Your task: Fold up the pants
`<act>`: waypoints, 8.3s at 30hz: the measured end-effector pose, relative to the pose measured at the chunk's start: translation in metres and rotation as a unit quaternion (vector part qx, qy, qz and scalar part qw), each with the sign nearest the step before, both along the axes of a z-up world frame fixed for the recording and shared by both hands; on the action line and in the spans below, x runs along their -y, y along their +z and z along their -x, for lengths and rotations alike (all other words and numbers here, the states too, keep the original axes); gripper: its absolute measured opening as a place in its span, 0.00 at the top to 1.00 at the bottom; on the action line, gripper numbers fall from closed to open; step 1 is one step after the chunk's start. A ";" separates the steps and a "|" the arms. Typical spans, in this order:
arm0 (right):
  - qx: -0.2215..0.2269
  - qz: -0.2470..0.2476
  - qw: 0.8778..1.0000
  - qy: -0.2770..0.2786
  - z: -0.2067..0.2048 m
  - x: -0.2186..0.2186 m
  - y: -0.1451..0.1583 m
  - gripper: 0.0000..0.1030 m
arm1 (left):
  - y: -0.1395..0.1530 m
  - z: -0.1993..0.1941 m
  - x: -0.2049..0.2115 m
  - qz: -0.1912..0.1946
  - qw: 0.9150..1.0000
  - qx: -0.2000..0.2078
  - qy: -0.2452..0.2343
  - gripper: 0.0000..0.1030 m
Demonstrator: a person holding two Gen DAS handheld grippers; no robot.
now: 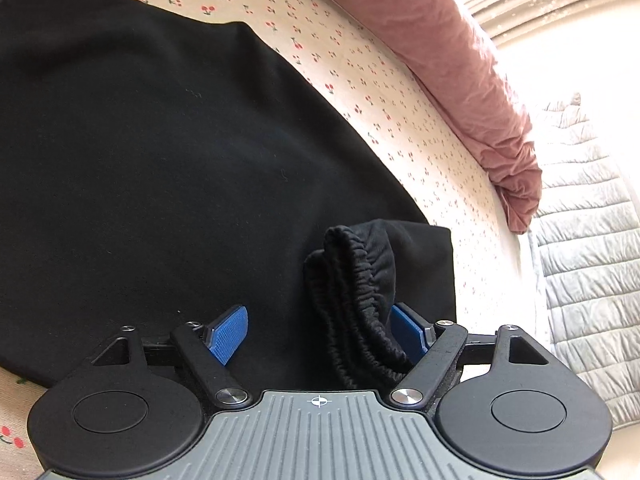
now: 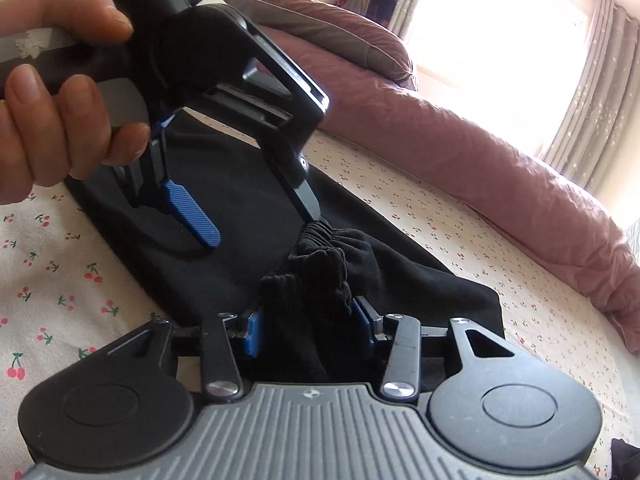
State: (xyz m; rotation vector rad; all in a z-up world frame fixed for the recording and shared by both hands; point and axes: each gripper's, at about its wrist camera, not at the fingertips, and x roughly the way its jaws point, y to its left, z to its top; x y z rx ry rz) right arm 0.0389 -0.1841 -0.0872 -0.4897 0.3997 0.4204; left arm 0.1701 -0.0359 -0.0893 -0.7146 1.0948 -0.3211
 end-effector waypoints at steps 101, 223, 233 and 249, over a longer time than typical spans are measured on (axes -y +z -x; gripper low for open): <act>-0.054 0.041 0.985 -0.160 -0.014 0.008 -0.009 0.80 | 0.017 -0.011 -0.059 -0.236 0.961 0.143 -0.005 0.74; -0.193 -0.077 0.970 -0.129 -0.049 0.051 0.012 0.82 | 0.012 0.045 -0.058 -0.198 0.970 0.135 -0.037 0.64; -0.144 -0.068 0.978 -0.134 -0.037 0.051 0.017 0.80 | 0.046 0.052 -0.125 -0.186 0.969 0.154 0.043 0.36; -0.091 -0.075 0.985 -0.125 -0.033 0.013 0.017 0.71 | 0.039 0.111 -0.313 -0.017 0.941 0.093 0.325 0.17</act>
